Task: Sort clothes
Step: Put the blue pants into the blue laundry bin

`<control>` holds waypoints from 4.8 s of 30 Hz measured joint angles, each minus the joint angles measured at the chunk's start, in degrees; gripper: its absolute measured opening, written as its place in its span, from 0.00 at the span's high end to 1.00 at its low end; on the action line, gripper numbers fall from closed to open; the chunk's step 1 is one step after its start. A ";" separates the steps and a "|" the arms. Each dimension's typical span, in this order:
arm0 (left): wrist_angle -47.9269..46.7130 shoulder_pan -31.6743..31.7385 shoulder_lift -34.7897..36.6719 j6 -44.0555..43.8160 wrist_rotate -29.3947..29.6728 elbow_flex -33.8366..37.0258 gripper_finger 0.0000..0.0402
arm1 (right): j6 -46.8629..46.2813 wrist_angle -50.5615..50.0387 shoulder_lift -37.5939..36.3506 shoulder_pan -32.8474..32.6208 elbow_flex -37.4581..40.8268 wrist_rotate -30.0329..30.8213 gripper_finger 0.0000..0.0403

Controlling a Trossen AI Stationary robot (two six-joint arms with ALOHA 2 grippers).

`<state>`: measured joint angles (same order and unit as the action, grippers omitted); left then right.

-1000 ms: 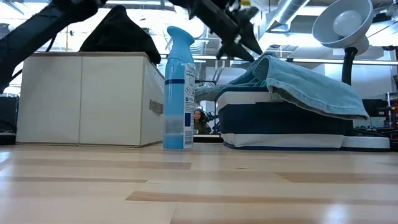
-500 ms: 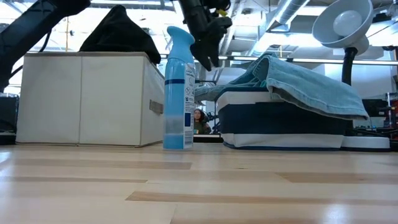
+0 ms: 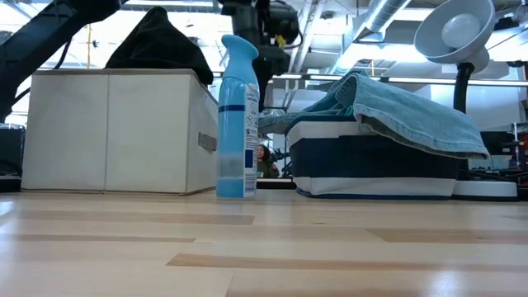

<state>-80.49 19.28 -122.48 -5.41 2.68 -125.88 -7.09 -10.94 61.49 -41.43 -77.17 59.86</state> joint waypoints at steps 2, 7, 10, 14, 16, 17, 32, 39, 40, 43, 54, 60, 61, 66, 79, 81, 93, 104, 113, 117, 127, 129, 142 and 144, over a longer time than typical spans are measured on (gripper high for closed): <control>2.46 0.42 0.02 0.41 -1.03 2.38 0.62 | 0.00 -0.04 0.00 0.00 0.00 0.00 0.60; 9.43 1.31 0.04 0.43 -0.97 6.04 0.62 | -0.01 0.06 0.01 0.00 0.00 0.00 0.60; 11.88 1.59 0.04 0.22 0.60 6.38 0.62 | -0.05 0.27 0.35 0.00 0.00 0.04 0.60; 12.35 1.29 0.47 0.70 3.48 4.53 0.62 | -0.45 0.13 0.79 0.07 0.00 0.07 0.60; 12.64 0.74 0.63 2.19 6.07 2.42 0.62 | -1.03 0.14 0.82 0.07 0.00 0.09 0.60; 13.11 0.49 0.63 3.37 7.29 1.13 0.62 | -1.44 0.13 0.85 0.14 -0.01 0.18 0.60; 32.05 -0.04 -2.74 5.47 1.11 0.40 0.62 | -3.17 -0.81 1.07 2.62 -0.01 0.28 0.60; 32.29 0.21 -8.81 2.35 -1.41 0.34 0.62 | -3.64 -1.96 1.09 3.08 0.00 0.28 0.60; 32.28 0.21 -9.69 1.76 -2.05 0.34 0.62 | -3.64 -1.96 1.09 3.08 0.00 0.28 0.60; 31.82 0.28 -11.76 0.27 -5.06 0.23 0.62 | -3.67 -1.94 1.09 3.34 0.00 0.26 0.60; 37.83 -0.58 -11.79 -0.42 -6.47 -0.45 0.59 | -4.51 -3.02 1.07 3.34 0.00 0.00 0.60; 41.46 -1.04 -9.18 -0.38 -7.14 -4.85 0.50 | -4.64 -4.32 1.07 3.21 -0.02 -0.02 0.60; 42.20 -1.14 -8.70 0.06 -7.42 -5.53 0.48 | -4.64 -4.36 1.07 3.21 0.00 -0.02 0.60; 44.19 -1.15 -8.25 1.74 -10.14 -9.10 0.41 | -4.61 -4.51 1.07 3.21 0.00 -0.05 0.60; 38.22 -2.00 2.39 7.18 -20.09 -8.68 0.43 | -4.55 -8.76 1.05 3.34 0.00 -1.31 0.60; 34.74 -3.25 2.58 8.58 -21.86 -8.68 0.43 | -4.57 -8.73 1.05 3.34 -0.01 -1.30 0.60; 33.80 -13.66 -2.84 21.08 -12.01 -5.99 0.43 | -4.55 -6.72 1.07 3.34 0.00 -1.27 0.60; 32.32 -12.62 -9.28 17.09 -4.97 -6.04 0.43 | -4.05 -4.18 1.07 3.34 0.00 -1.29 0.60; 28.44 -12.32 -11.41 14.10 -2.41 -7.25 0.70 | -4.53 -3.47 1.07 2.68 0.00 -1.29 0.60; 30.07 -12.13 -10.75 13.42 -1.85 -8.95 0.93 | -4.55 -3.56 1.07 2.45 0.00 -1.29 0.60; 31.84 -9.80 -6.49 9.89 -3.36 -8.94 0.97 | -4.97 -4.77 1.07 1.99 0.00 -1.44 0.60; 32.51 -8.99 -5.98 8.62 -3.62 -8.97 0.97 | -5.05 -4.76 1.07 1.91 0.00 -1.44 0.60; 32.29 -3.98 -5.79 -2.22 8.30 -3.41 0.97 | -5.10 -4.28 1.07 1.33 0.00 -1.44 0.60; 32.19 -3.53 -5.87 -4.27 8.11 -0.26 0.97 | -5.10 -4.28 1.07 1.42 0.00 -1.45 0.60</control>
<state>-48.30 15.75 -128.35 -9.67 10.80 -126.14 -12.19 -15.22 62.57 -40.01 -77.17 58.41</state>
